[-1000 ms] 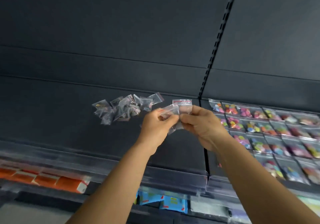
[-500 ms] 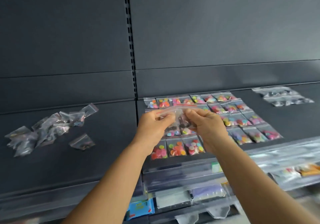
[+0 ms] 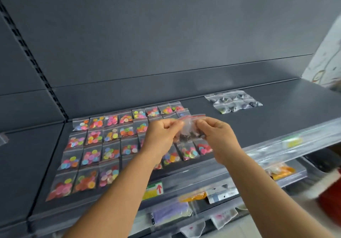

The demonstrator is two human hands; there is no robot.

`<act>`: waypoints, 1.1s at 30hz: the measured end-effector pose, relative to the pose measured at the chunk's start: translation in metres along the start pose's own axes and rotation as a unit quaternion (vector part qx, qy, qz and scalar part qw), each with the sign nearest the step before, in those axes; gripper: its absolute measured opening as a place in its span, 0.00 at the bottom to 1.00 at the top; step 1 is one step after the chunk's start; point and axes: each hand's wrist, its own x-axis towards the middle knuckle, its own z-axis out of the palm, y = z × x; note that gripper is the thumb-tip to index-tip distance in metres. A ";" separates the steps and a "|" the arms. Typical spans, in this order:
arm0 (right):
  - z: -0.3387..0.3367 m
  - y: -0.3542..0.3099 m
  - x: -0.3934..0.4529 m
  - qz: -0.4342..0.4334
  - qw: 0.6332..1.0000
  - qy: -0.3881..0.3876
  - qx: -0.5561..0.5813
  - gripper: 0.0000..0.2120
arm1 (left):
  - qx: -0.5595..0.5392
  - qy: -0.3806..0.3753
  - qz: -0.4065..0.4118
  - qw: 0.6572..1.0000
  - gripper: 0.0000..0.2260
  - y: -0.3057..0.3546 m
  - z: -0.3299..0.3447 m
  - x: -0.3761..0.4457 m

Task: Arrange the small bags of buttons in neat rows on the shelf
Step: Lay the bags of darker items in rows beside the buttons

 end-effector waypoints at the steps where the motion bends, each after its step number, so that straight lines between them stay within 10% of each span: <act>1: -0.011 0.001 0.005 -0.003 1.000 0.011 -0.003 0.10 | 0.001 -0.005 0.004 1.000 0.08 0.003 0.011 0.002; 20: -0.126 0.019 0.095 0.003 0.986 0.151 -0.070 0.09 | 0.046 -0.111 0.053 0.991 0.10 0.028 0.128 0.095; 33: -0.177 0.046 0.166 0.005 0.964 0.048 -0.260 0.06 | 0.136 -0.045 0.014 0.990 0.08 0.005 0.201 0.128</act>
